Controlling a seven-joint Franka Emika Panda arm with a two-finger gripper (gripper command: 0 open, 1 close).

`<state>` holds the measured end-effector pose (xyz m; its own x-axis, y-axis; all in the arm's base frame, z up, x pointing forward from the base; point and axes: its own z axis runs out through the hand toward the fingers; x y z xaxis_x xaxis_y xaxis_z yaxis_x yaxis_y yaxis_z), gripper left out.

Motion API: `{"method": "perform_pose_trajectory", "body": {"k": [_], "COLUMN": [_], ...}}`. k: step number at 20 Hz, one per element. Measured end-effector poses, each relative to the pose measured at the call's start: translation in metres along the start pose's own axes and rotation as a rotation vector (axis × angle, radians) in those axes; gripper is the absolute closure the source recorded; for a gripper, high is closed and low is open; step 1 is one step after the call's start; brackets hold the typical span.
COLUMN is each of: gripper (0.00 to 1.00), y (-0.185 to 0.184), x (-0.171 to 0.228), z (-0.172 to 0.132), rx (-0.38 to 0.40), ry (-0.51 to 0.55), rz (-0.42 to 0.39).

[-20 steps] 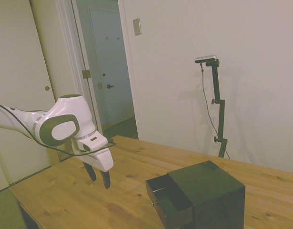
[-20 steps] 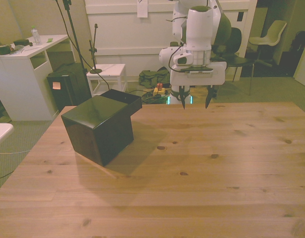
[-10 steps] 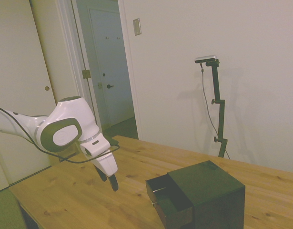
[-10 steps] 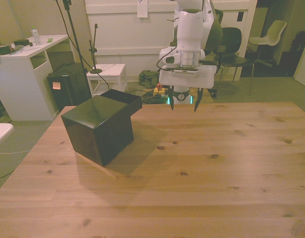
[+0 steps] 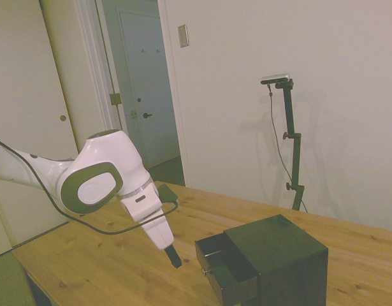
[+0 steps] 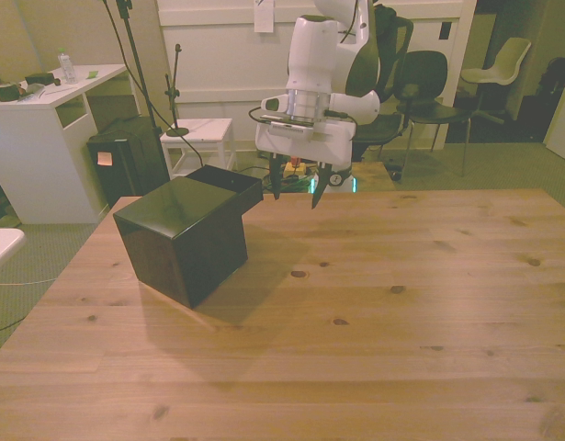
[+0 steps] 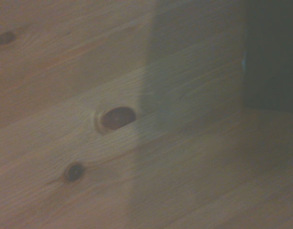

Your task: Close the top drawer

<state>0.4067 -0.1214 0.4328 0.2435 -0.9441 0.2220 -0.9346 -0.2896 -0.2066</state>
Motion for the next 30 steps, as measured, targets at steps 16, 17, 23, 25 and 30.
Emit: {"method": "perform_pose_trajectory", "body": {"k": [16, 17, 23, 25, 30], "gripper": [1.0, 1.0, 1.0, 1.0, 1.0], "y": [-0.004, -0.004, 0.003, 0.005, 0.007], "x": [0.019, 0.021, 0.032, 0.036, 0.047], "z": [-0.001, -0.003, -0.003, -0.004, -0.008], "rx": [0.015, 0.017, 0.007, 0.007, 0.01], "ry": [0.034, 0.037, 0.057, 0.063, 0.076], "rz": [0.059, 0.064, 0.096, 0.11, 0.138]}}
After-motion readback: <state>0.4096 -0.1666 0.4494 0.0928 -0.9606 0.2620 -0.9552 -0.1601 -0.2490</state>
